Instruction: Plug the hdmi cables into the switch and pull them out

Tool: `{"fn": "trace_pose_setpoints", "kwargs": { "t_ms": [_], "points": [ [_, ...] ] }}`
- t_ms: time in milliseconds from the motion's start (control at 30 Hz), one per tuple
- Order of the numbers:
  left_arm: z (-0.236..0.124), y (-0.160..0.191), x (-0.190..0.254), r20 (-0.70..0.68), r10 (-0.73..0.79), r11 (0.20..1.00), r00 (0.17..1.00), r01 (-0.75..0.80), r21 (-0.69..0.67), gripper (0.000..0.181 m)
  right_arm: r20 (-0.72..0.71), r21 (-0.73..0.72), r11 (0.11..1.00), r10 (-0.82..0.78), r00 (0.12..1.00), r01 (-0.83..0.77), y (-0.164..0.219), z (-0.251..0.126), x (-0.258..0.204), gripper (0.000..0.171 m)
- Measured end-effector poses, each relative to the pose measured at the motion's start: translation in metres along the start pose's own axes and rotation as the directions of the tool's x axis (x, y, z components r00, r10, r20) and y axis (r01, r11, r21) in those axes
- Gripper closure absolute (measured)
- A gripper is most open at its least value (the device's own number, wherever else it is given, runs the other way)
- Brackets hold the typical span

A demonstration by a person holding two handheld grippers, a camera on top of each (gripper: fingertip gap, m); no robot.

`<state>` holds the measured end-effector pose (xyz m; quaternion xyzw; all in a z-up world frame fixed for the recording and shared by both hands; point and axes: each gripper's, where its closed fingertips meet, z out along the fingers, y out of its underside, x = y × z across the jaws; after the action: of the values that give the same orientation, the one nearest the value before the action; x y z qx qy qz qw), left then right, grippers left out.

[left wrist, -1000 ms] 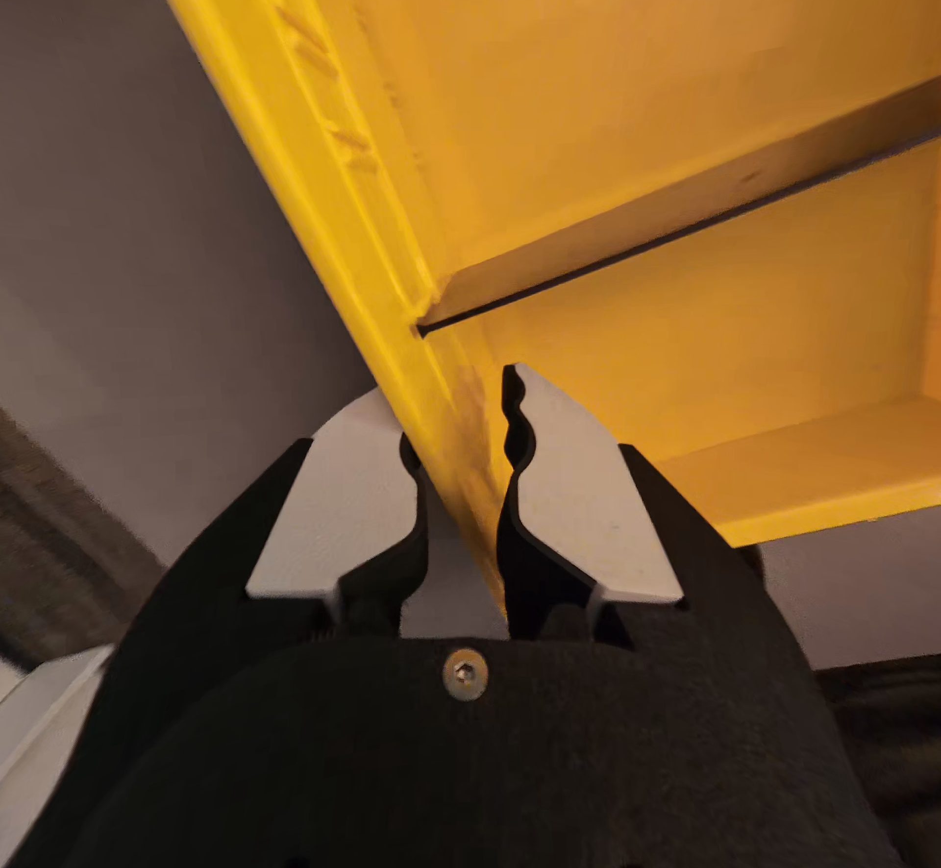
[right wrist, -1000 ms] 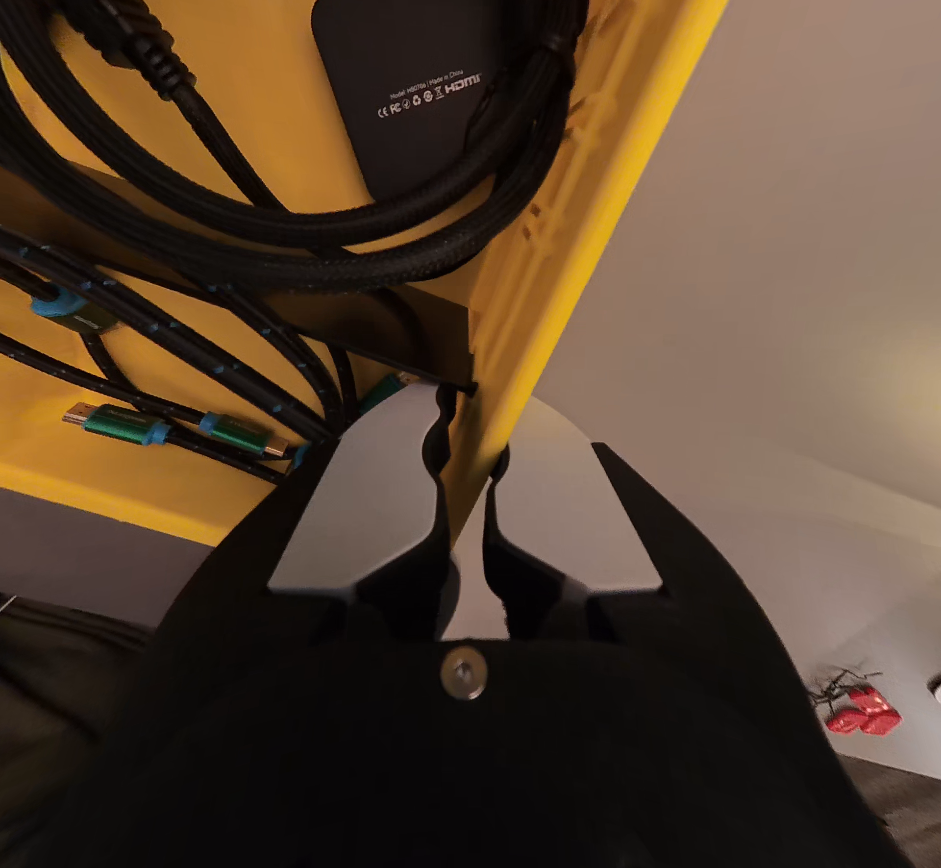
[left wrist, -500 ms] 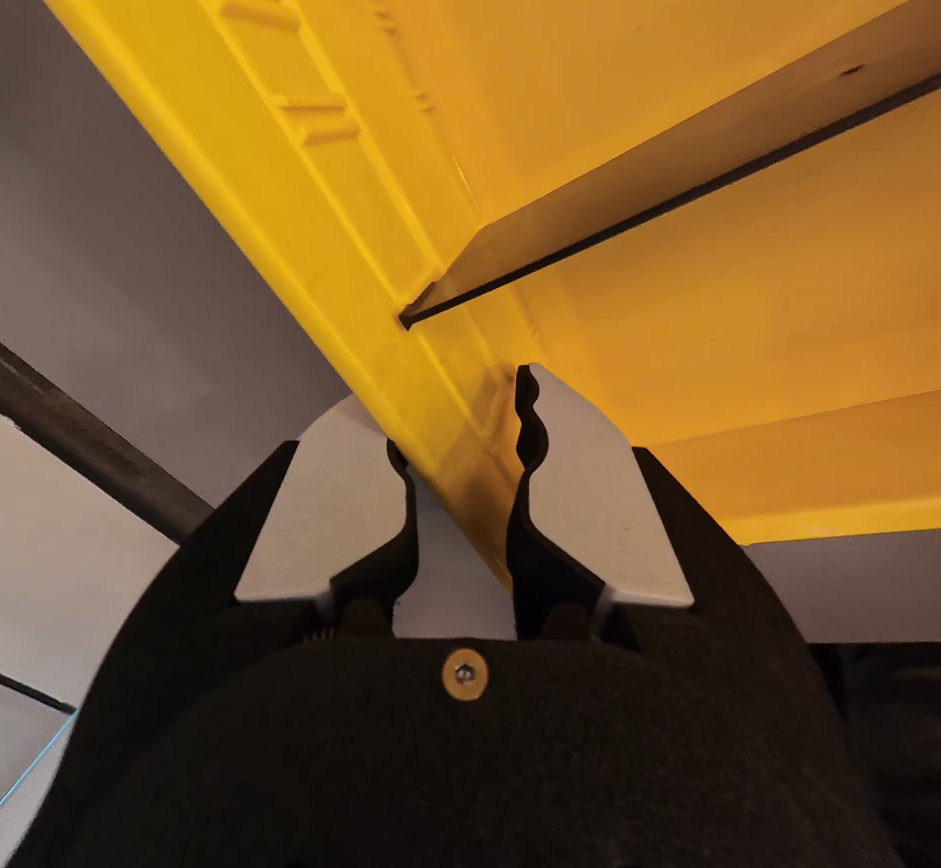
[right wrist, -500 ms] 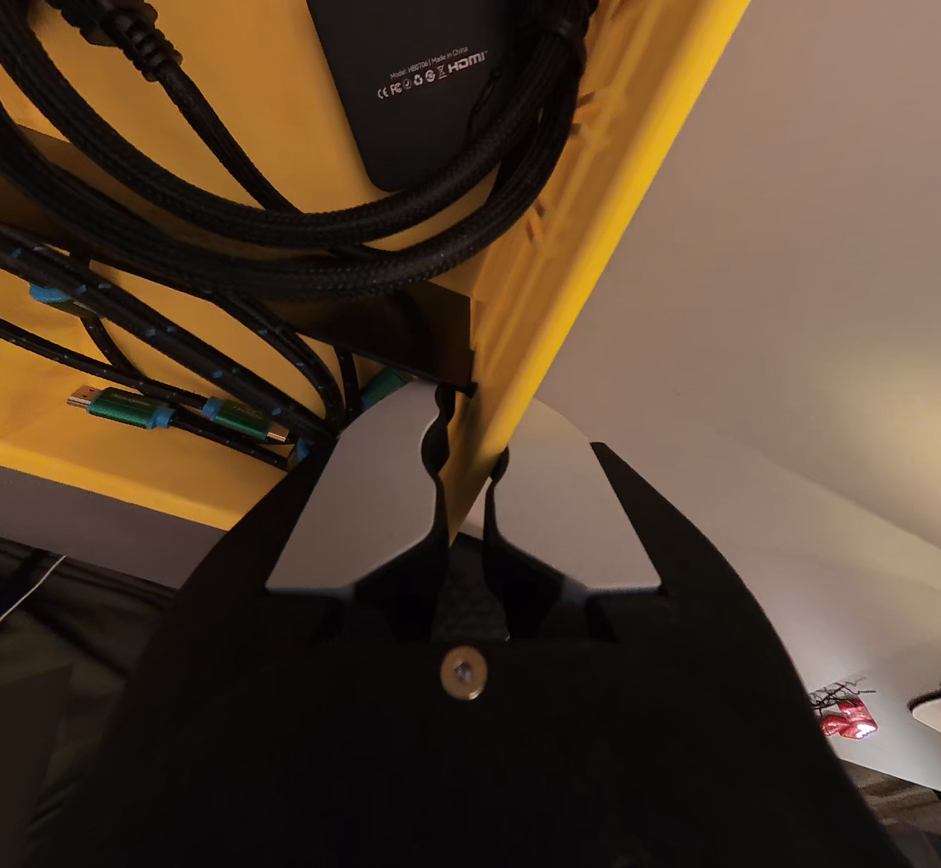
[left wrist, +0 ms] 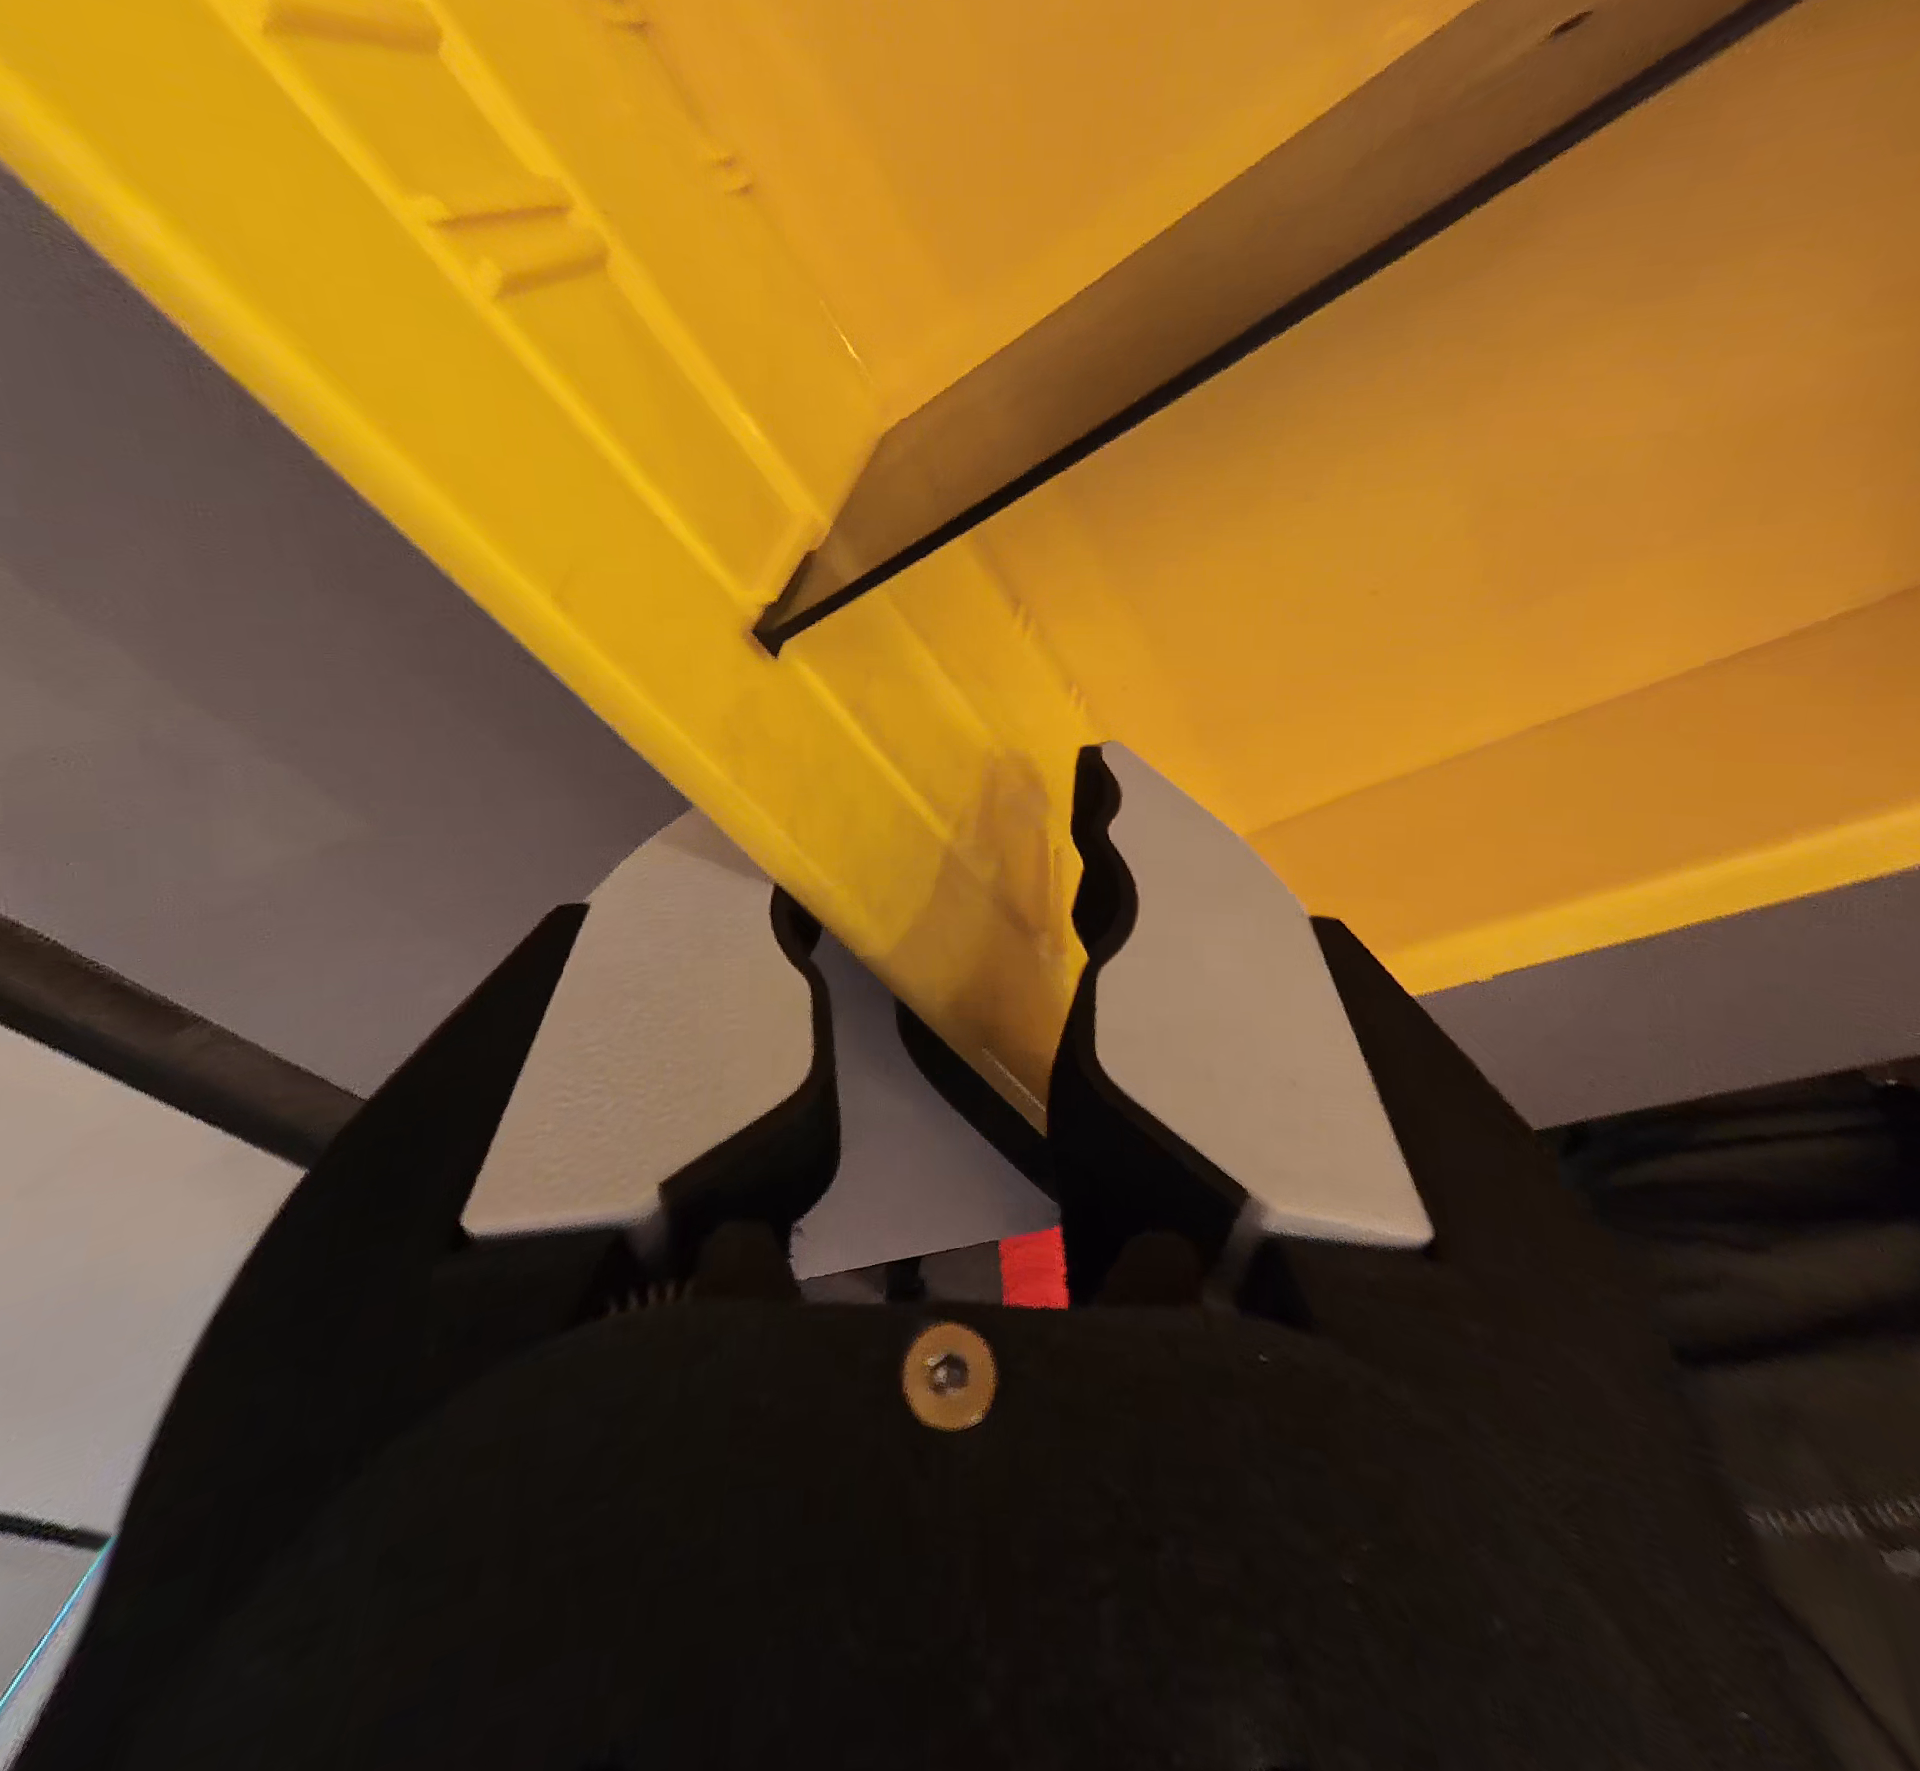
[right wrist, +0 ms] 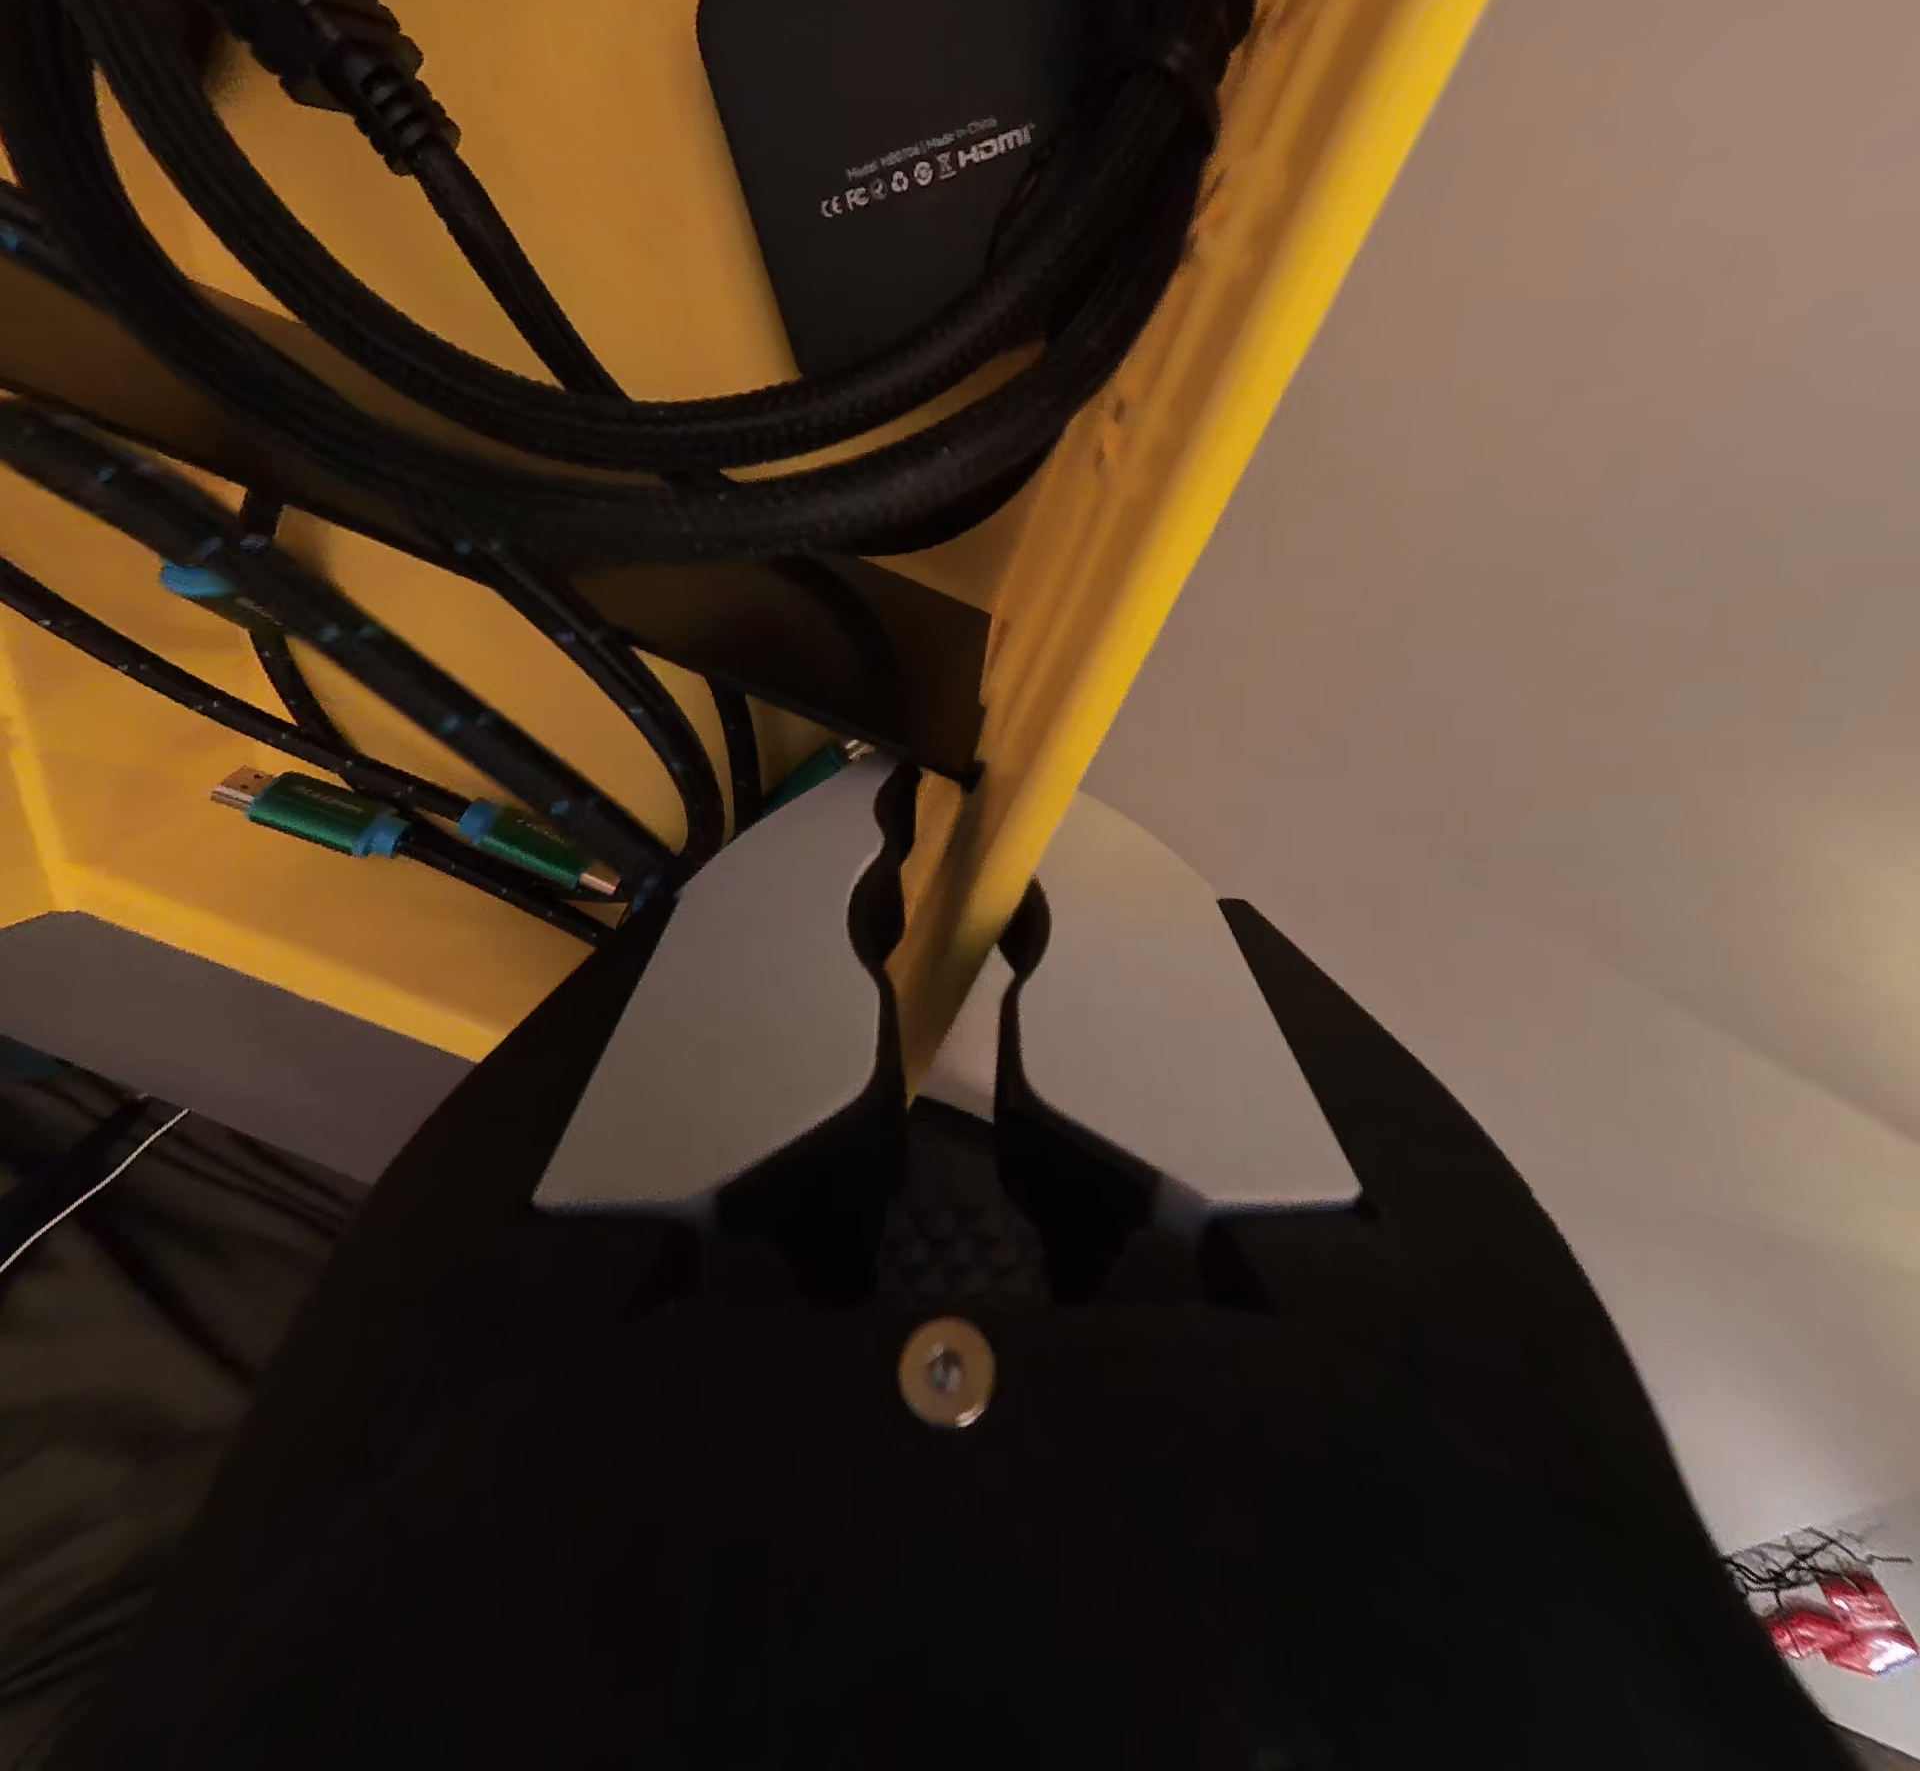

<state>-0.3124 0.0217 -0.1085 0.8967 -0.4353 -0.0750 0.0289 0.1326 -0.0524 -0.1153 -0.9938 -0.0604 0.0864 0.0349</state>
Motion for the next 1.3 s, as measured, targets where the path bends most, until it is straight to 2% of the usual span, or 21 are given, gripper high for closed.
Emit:
{"fn": "trace_pose_setpoints", "kwargs": {
  "t_ms": [100, 133, 167, 233, 300, 333, 400, 467, 500, 533, 600, 700, 767, 800, 867, 900, 967, 1067, 1133, 1300],
  "points": [
    [-0.01, -0.001, -0.002, 0.006, 0.011, 0.999, 1.0, -0.011, 0.052, 0.138, -0.018, 0.057, 0.997, 0.053, 0.998, -0.052, 0.001, -0.019, 0.004, 0.16],
    [-0.016, -0.001, -0.005, 0.022, 0.015, 0.997, 1.0, -0.016, 0.08, 0.139, -0.045, 0.114, 0.99, 0.087, 0.995, -0.082, -0.001, -0.032, 0.006, 0.154],
    [-0.022, -0.001, -0.009, 0.045, 0.016, 0.994, 0.999, -0.021, 0.11, 0.139, -0.072, 0.18, 0.979, 0.108, 0.992, -0.094, -0.003, -0.048, 0.005, 0.156],
    [-0.035, -0.001, -0.013, 0.07, 0.021, 0.984, 0.997, -0.034, 0.177, 0.141, -0.131, 0.346, 0.938, 0.079, 0.988, -0.029, -0.011, -0.086, -0.009, 0.156],
    [-0.048, 0.001, -0.016, 0.078, 0.017, 0.971, 0.997, -0.034, 0.235, 0.141, -0.144, 0.549, 0.828, -0.036, 0.989, 0.11, -0.026, -0.13, -0.048, 0.156],
    [-0.055, 0.001, -0.019, 0.1, 0.011, 0.963, 0.995, -0.037, 0.268, 0.141, -0.154, 0.665, 0.722, -0.117, 0.981, 0.191, -0.037, -0.155, -0.075, 0.156],
    [-0.069, -0.001, -0.021, 0.118, 0.001, 0.939, 0.993, -0.042, 0.341, 0.144, -0.217, 0.864, 0.395, -0.264, 0.94, 0.31, -0.049, -0.207, -0.136, 0.153],
    [-0.083, -0.004, -0.022, 0.142, -0.003, 0.911, 0.99, -0.056, 0.408, 0.144, -0.348, 0.915, 0.069, -0.367, 0.863, 0.398, -0.043, -0.24, -0.193, 0.138],
    [-0.09, -0.005, -0.022, 0.156, -0.005, 0.896, 0.988, -0.064, 0.438, 0.144, -0.403, 0.904, -0.023, -0.383, 0.831, 0.428, -0.043, -0.249, -0.214, 0.137],
    [-0.095, -0.005, -0.02, 0.16, -0.003, 0.884, 0.987, -0.072, 0.462, 0.145, -0.409, 0.899, -0.018, -0.387, 0.826, 0.437, -0.046, -0.25, -0.229, 0.136],
    [-0.103, -0.004, -0.015, 0.164, 0.015, 0.867, 0.986, -0.094, 0.49, 0.145, -0.32, 0.904, 0.1, -0.486, 0.813, 0.415, -0.054, -0.234, -0.264, 0.128],
    [-0.109, -0.001, -0.012, 0.195, 0.031, 0.855, 0.98, -0.127, 0.503, 0.145, -0.046, 0.819, 0.443, -0.583, 0.811, 0.365, -0.062, -0.176, -0.307, 0.131],
    [-0.111, -0.001, -0.01, 0.209, 0.038, 0.851, 0.977, -0.141, 0.505, 0.146, 0.096, 0.656, 0.672, -0.525, 0.846, 0.343, -0.06, -0.12, -0.315, 0.141],
    [-0.111, -0.002, -0.008, 0.208, 0.047, 0.849, 0.977, -0.149, 0.507, 0.146, 0.14, 0.539, 0.777, -0.463, 0.875, 0.324, -0.055, -0.089, -0.311, 0.141],
    [-0.109, -0.003, -0.004, 0.2, 0.07, 0.849, 0.977, -0.164, 0.503, 0.147, 0.138, 0.301, 0.919, -0.306, 0.942, 0.254, -0.041, -0.038, -0.29, 0.134],
    [-0.108, -0.003, -0.004, 0.201, 0.076, 0.849, 0.977, -0.168, 0.501, 0.147, 0.094, 0.217, 0.95, -0.251, 0.963, 0.226, -0.035, -0.022, -0.275, 0.134],
    [-0.107, -0.003, -0.006, 0.201, 0.069, 0.851, 0.977, -0.162, 0.499, 0.147, 0.035, 0.154, 0.973, -0.18, 0.983, 0.172, -0.031, -0.007, -0.255, 0.136],
    [-0.109, -0.001, -0.008, 0.202, 0.066, 0.847, 0.977, -0.162, 0.506, 0.147, 0.116, 0.152, 0.988, -0.05, 0.992, 0.032, -0.036, 0.001, -0.258, 0.142],
    [-0.112, -0.001, -0.008, 0.194, 0.069, 0.837, 0.979, -0.162, 0.522, 0.147, 0.108, 0.136, 0.991, -0.023, 0.994, 0.008, -0.041, 0.008, -0.261, 0.14],
    [-0.112, 0.0, -0.007, 0.189, 0.08, 0.836, 0.979, -0.169, 0.523, 0.147, -0.073, 0.101, 0.995, -0.008, 0.997, 0.015, -0.051, 0.029, -0.251, 0.14]
  ]
}}
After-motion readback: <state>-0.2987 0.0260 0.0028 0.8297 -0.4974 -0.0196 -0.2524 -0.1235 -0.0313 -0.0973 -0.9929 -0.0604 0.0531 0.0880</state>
